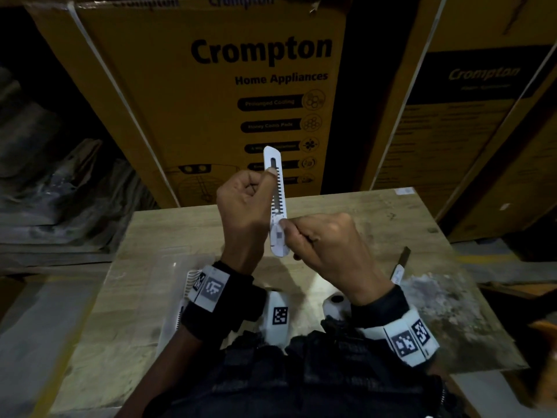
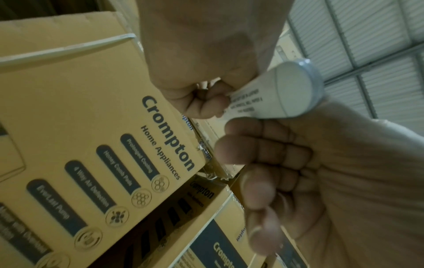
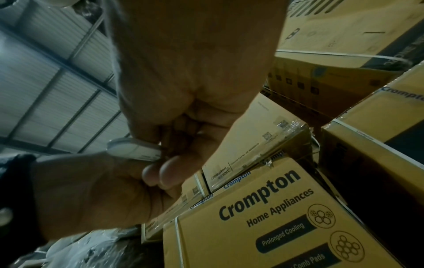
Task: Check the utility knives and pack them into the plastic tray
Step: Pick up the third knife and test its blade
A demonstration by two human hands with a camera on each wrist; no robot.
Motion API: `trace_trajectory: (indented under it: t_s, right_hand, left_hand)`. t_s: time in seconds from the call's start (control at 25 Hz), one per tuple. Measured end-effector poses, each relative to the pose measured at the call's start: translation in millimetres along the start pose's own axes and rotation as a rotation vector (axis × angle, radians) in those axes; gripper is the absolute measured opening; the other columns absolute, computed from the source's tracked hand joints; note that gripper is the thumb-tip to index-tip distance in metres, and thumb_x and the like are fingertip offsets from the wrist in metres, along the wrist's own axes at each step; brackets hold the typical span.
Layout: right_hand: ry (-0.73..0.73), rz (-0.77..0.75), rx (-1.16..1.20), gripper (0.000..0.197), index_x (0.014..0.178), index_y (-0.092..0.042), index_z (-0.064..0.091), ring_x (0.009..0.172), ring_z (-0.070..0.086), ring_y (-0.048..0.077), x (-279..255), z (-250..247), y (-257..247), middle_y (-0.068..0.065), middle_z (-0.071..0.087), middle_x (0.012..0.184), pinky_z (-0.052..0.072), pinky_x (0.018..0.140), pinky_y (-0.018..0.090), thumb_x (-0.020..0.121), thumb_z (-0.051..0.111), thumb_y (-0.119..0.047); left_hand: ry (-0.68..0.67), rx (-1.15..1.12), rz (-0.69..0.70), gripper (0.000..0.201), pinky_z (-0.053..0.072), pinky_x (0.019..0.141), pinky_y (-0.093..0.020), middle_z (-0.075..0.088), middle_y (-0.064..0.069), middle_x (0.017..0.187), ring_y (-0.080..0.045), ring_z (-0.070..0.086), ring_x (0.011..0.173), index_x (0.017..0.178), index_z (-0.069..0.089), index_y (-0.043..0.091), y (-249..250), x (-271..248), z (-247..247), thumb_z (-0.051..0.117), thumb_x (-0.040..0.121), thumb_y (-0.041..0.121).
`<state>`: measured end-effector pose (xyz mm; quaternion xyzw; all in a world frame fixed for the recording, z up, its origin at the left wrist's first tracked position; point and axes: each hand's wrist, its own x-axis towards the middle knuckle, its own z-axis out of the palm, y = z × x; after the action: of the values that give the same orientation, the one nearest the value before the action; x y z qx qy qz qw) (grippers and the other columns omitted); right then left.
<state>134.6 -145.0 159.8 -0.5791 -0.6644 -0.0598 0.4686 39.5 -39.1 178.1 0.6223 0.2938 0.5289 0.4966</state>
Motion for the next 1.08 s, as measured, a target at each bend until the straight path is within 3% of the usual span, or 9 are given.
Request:
trace_trajectory:
  t_s: [0.08, 0.16, 0.24, 0.36, 0.48, 0.64, 0.76, 0.92, 1.08]
  right_hand:
    - [-0.013, 0.186, 0.241, 0.035, 0.072, -0.003, 0.07, 0.046, 0.065, 0.014, 2, 2, 0, 0.006, 0.069, 0.059, 0.052, 0.045, 0.04, 0.101, 0.058, -0.018]
    - [-0.069, 0.43, 0.563, 0.022, 0.087, -0.004, 0.073, 0.054, 0.07, 0.022, 2, 4, 1, 0.014, 0.073, 0.071, 0.058, 0.051, 0.044, 0.1, 0.06, -0.015]
    - [-0.113, 0.533, 0.691, 0.011, 0.1, -0.007, 0.074, 0.059, 0.07, 0.03, -6, 6, 9, 0.014, 0.077, 0.082, 0.058, 0.054, 0.042, 0.097, 0.065, -0.012]
    - [-0.12, 0.522, 0.55, 0.012, 0.105, -0.013, 0.075, 0.066, 0.071, 0.025, -19, 5, 30, 0.004, 0.079, 0.087, 0.058, 0.053, 0.043, 0.094, 0.07, -0.012]
    - [-0.06, 0.582, 0.465, 0.015, 0.105, -0.015, 0.076, 0.076, 0.072, 0.017, -28, 6, 48, 0.001, 0.078, 0.09, 0.059, 0.058, 0.041, 0.092, 0.071, -0.01]
    - [0.118, 0.678, 0.593, 0.024, 0.099, -0.025, 0.077, 0.083, 0.072, 0.014, -32, 13, 50, -0.005, 0.079, 0.092, 0.058, 0.062, 0.032, 0.092, 0.069, -0.003]
    - [0.174, 0.703, 0.654, 0.024, 0.1, -0.02, 0.077, 0.089, 0.071, 0.019, -34, 18, 49, -0.001, 0.079, 0.097, 0.059, 0.066, 0.031, 0.092, 0.067, 0.0]
    - [0.227, 0.719, 0.638, 0.022, 0.101, -0.021, 0.077, 0.093, 0.072, 0.016, -38, 27, 43, 0.0, 0.079, 0.101, 0.059, 0.068, 0.028, 0.092, 0.069, -0.003]
    - [0.155, 0.727, 0.647, 0.021, 0.102, -0.021, 0.076, 0.083, 0.072, 0.013, -37, 32, 35, -0.003, 0.079, 0.096, 0.058, 0.062, 0.029, 0.093, 0.068, -0.004]
  left_hand:
    - [0.03, -0.019, 0.039, 0.032, 0.038, 0.047, -0.021, 0.052, 0.003, 0.054, -0.007, 0.046, 0.047, 0.068, 0.057, 0.008, 3, 0, -2, 0.063, 0.099, 0.009]
    - [0.048, -0.048, 0.059, 0.029, 0.039, 0.048, -0.024, 0.053, 0.002, 0.056, -0.009, 0.047, 0.048, 0.072, 0.059, 0.005, 2, -2, -4, 0.062, 0.1, 0.01]
    - [0.043, -0.061, 0.016, 0.026, 0.041, 0.047, -0.026, 0.057, 0.002, 0.056, -0.011, 0.05, 0.048, 0.074, 0.064, 0.006, -3, -7, -9, 0.063, 0.1, 0.012]
    - [-0.038, -0.012, -0.051, 0.022, 0.043, 0.048, -0.029, 0.061, -0.005, 0.057, -0.018, 0.051, 0.048, 0.079, 0.072, 0.006, -10, -11, -17, 0.065, 0.098, 0.013]
    - [-0.153, 0.079, -0.048, 0.016, 0.045, 0.049, -0.026, 0.068, -0.001, 0.061, -0.01, 0.056, 0.051, 0.084, 0.078, 0.006, -10, -15, -21, 0.069, 0.095, 0.014]
    - [-0.272, 0.218, 0.155, 0.013, 0.044, 0.055, -0.02, 0.07, 0.006, 0.07, -0.005, 0.062, 0.062, 0.086, 0.08, 0.007, -12, -19, -24, 0.073, 0.092, 0.017]
    - [-0.282, 0.252, 0.236, 0.008, 0.047, 0.052, -0.031, 0.076, -0.002, 0.084, -0.012, 0.067, 0.073, 0.09, 0.081, 0.008, -12, -24, -27, 0.077, 0.088, 0.015]
    - [-0.313, 0.301, 0.348, 0.008, 0.05, 0.056, -0.022, 0.076, 0.003, 0.09, -0.004, 0.068, 0.078, 0.091, 0.08, 0.008, -15, -17, -35, 0.075, 0.089, 0.014]
    - [-0.157, 0.298, 0.245, 0.008, 0.053, 0.055, -0.03, 0.076, -0.002, 0.081, -0.008, 0.066, 0.063, 0.091, 0.08, 0.007, -25, -9, -47, 0.074, 0.091, 0.012]
